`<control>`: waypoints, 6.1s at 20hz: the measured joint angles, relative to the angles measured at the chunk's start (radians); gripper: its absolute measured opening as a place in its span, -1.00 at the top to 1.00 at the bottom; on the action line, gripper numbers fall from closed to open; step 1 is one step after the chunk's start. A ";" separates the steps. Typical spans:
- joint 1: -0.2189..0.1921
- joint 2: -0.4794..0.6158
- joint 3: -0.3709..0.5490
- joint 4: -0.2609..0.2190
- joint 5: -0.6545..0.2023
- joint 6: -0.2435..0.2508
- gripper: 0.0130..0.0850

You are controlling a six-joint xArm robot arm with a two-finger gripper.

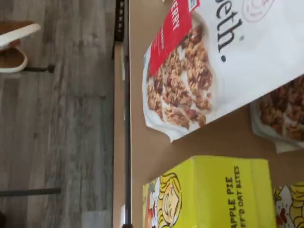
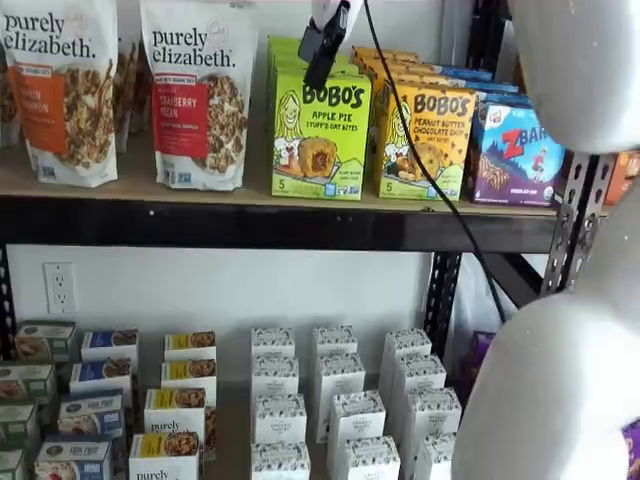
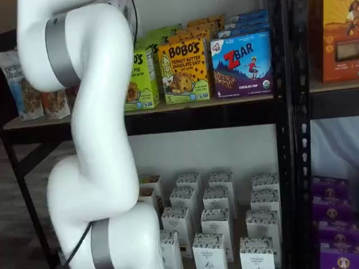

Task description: Pick the green box on the top shelf, the fourth from the left

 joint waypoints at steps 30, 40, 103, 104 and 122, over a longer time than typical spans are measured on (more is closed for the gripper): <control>0.000 0.059 -0.031 -0.101 0.064 -0.019 -1.00; 0.008 0.064 -0.012 -0.119 0.056 -0.017 -1.00; 0.016 0.061 -0.043 -0.097 0.121 -0.002 0.56; 0.016 0.064 -0.054 -0.098 0.142 -0.001 0.56; 0.031 -0.112 0.060 -0.057 0.246 0.033 0.56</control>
